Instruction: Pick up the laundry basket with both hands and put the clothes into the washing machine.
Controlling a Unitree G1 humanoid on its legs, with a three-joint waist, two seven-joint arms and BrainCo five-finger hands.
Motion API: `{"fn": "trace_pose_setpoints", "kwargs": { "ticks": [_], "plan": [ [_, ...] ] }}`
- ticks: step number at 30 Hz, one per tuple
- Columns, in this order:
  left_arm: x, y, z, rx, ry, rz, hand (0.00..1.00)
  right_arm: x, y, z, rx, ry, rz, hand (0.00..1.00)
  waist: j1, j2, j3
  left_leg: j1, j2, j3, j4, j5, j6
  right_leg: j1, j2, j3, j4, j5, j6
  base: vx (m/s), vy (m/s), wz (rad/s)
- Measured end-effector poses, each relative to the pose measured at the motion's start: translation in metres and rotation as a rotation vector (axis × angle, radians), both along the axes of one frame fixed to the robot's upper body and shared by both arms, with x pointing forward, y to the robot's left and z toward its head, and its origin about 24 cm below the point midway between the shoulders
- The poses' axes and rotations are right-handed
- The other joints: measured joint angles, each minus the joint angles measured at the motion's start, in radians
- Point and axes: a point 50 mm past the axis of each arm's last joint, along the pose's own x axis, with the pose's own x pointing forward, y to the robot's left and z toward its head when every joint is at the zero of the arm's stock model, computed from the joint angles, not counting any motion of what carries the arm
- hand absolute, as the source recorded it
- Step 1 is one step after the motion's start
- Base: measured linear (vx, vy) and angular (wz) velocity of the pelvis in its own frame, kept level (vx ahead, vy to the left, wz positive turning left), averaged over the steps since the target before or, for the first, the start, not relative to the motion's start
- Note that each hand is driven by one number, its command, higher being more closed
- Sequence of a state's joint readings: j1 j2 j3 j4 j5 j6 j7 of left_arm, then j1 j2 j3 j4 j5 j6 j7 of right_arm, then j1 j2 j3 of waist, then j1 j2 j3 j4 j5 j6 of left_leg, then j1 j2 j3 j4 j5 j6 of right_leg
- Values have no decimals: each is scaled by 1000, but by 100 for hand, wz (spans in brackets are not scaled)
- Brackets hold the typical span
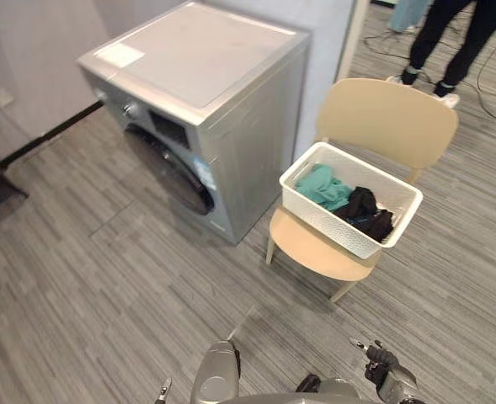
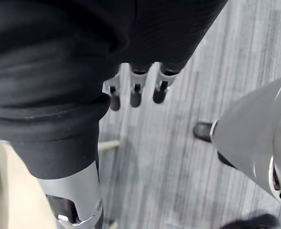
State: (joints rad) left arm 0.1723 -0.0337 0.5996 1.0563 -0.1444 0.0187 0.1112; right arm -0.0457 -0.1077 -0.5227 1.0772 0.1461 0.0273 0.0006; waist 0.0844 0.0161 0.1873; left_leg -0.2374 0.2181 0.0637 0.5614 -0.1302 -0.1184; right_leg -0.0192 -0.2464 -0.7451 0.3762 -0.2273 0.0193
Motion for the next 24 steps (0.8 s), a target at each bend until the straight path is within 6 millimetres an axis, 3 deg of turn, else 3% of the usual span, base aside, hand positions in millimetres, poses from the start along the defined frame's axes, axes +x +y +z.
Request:
{"fn": "trace_pose_setpoints", "kwargs": {
  "ticks": [2,5,7,8,12,14,16,17,18,19,20,21,22,23,24],
  "plan": [
    [-4,-3,-1,-17,18,0,0,-2,-3,0,-1,5,-10,0,-19,22,-14,54,42,14,-85,-26,-27,5,-3,-42,-21,35,23,-79,203,73],
    [15,3,1,9,-21,-77,0,-13,0,-6,30,54,-33,0,-25,10,-28,126,-22,8,-317,-27,-23,17,-3,-84,-102,111,57,-74,237,65],
    [31,3,4,25,-48,-181,0,-18,11,-11,65,80,-32,0,-28,-1,-35,137,-67,-23,-367,20,-8,36,-27,-82,-129,154,44,-82,229,69],
    [41,4,7,49,-82,-244,0,-19,15,-12,80,90,-26,0,-35,5,-34,156,-88,-37,-382,28,-1,61,-42,-68,-135,179,59,-78,225,66],
    [51,-1,10,65,-126,-309,0,-14,18,-11,67,87,34,0,-35,18,-47,185,-152,-40,-388,39,23,84,-111,-41,-126,204,74,-108,182,14],
    [51,-3,10,65,-127,-332,0,-11,14,-9,49,86,57,0,-35,19,-47,189,-195,-48,-405,52,53,70,-159,-34,-94,204,74,-146,167,18],
    [48,-4,9,64,-117,-345,0,-16,9,-10,27,109,79,0,-29,20,-46,181,-260,-85,-419,53,92,66,-233,-20,-37,203,72,-175,154,48],
    [46,-3,9,64,-110,-346,0,-18,9,-10,27,114,77,0,-28,19,-46,180,-275,-101,-417,51,97,69,-247,-12,-25,201,63,-165,127,73],
    [38,-2,8,66,-88,-354,0,-21,10,-11,31,121,75,0,-28,18,-46,179,-297,-147,-413,51,103,70,-251,45,-4,204,0,-109,98,75],
    [34,-1,7,66,-70,-362,0,-24,10,-12,33,125,73,0,-30,20,-47,179,-304,-180,-413,57,113,68,-240,98,9,212,-46,-95,81,140],
    [24,0,5,64,-33,-370,0,-28,11,-13,36,130,70,0,-46,29,-49,174,-303,-261,-413,74,137,65,-162,286,27,198,-115,-86,-6,161],
    [19,5,4,67,-9,-371,0,-34,15,-15,54,140,65,0,-53,37,-53,162,-301,-315,-414,77,142,65,-82,410,27,151,-110,-53,-69,184],
    [17,12,5,79,3,-350,0,-40,21,-18,80,145,54,0,-58,1,-61,154,-301,-352,-415,78,145,64,-2,490,26,92,-96,-20,-110,136],
    [15,18,6,90,9,-326,0,-41,27,-19,102,142,42,0,-57,-10,-54,143,-304,-364,-417,79,145,60,42,520,21,53,-105,-22,-128,107],
    [8,24,6,89,30,-276,0,-41,37,-20,132,128,21,0,-44,-48,-48,126,-304,-353,-403,78,145,55,83,546,4,-4,-86,-71,-146,59]
  ]
}}
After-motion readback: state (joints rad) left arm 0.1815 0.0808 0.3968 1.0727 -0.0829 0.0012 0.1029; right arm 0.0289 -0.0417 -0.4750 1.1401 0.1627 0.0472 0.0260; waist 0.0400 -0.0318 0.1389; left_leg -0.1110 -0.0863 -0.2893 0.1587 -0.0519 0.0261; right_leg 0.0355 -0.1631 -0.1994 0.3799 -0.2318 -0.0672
